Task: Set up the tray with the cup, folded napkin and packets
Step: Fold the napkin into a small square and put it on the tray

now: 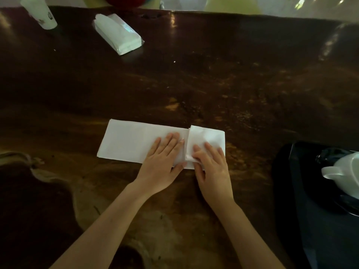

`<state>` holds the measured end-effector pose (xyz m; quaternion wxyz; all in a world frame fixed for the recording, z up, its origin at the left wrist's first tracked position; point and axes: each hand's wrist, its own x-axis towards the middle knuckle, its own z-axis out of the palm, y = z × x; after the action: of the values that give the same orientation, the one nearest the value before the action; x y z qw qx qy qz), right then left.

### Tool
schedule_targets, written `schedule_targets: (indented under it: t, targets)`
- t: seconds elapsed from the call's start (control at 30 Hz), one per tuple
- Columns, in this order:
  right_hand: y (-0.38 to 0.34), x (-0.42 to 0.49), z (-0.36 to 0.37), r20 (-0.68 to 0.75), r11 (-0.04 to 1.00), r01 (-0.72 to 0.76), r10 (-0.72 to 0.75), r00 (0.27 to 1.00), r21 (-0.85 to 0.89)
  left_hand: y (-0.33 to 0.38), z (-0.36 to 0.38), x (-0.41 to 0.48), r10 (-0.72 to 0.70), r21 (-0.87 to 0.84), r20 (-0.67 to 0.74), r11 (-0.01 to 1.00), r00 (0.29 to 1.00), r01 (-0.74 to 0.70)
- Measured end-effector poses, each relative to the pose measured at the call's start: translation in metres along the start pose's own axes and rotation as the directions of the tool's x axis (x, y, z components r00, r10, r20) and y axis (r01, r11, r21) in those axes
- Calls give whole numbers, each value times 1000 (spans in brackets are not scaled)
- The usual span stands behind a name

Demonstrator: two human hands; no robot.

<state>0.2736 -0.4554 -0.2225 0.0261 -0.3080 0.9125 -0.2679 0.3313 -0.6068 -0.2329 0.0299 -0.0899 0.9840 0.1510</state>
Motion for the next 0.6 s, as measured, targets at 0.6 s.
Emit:
schedule_targets:
  t: [0.6]
  targets:
    - [30,49,-7,331,954,159,-69,941,-254,43,17,3,-137,105,-67,984,988,143]
